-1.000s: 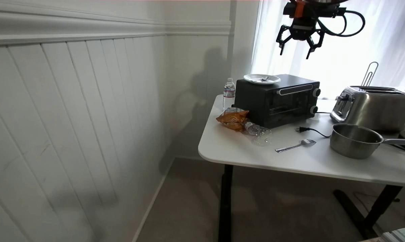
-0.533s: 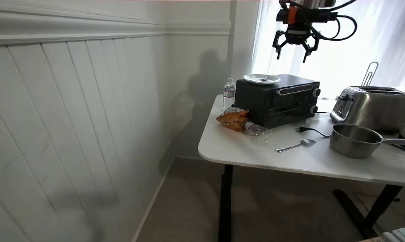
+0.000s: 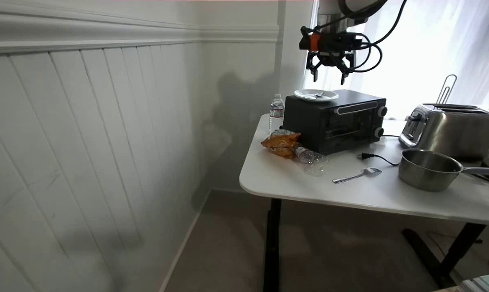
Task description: Pick up the silver spoon from the white plate and put it in the silver pot
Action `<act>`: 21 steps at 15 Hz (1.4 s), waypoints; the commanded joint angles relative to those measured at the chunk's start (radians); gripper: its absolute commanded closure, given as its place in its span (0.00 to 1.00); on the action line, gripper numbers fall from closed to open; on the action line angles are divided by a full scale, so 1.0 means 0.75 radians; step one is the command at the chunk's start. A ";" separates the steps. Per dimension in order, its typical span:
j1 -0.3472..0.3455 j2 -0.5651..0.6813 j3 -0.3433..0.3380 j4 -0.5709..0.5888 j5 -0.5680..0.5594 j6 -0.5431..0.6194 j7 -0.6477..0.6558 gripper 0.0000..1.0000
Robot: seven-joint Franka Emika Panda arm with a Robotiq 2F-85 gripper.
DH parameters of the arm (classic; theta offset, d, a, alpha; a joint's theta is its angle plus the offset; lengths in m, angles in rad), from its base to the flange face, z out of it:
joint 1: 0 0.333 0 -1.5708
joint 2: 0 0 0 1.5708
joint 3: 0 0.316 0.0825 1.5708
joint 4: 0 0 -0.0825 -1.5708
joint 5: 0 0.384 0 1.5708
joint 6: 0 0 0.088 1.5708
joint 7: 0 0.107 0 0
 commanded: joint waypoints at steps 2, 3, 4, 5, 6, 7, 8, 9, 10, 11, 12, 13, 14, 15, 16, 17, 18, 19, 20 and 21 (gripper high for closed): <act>0.100 0.217 -0.095 0.276 -0.119 -0.115 0.075 0.00; 0.111 0.252 -0.109 0.318 -0.121 -0.124 0.075 0.00; 0.122 0.283 -0.123 0.357 -0.119 -0.125 0.077 0.00; 0.134 0.314 -0.140 0.393 -0.124 -0.121 0.080 0.00; 0.144 0.343 -0.154 0.426 -0.118 -0.123 0.082 0.00; 0.152 0.366 -0.168 0.449 -0.114 -0.116 0.086 0.00; 0.162 0.388 -0.180 0.474 -0.109 -0.117 0.089 0.00; 0.174 0.408 -0.192 0.497 -0.110 -0.119 0.095 0.00; 0.182 0.426 -0.202 0.517 -0.104 -0.121 0.097 0.07; 0.190 0.441 -0.212 0.534 -0.103 -0.127 0.099 0.15; 0.198 0.451 -0.222 0.548 -0.102 -0.134 0.103 0.28; 0.205 0.464 -0.232 0.564 -0.103 -0.143 0.107 0.32; 0.210 0.474 -0.240 0.579 -0.099 -0.157 0.111 0.42; 0.214 0.482 -0.246 0.592 -0.097 -0.168 0.114 0.44; 0.217 0.489 -0.252 0.602 -0.097 -0.177 0.117 0.45; 0.220 0.495 -0.257 0.612 -0.097 -0.187 0.121 0.48; 0.221 0.501 -0.261 0.621 -0.095 -0.200 0.121 0.45; 0.220 0.506 -0.263 0.627 -0.089 -0.211 0.125 0.48; 0.219 0.510 -0.264 0.632 -0.086 -0.219 0.128 0.50; 0.216 0.515 -0.262 0.638 -0.080 -0.223 0.129 0.47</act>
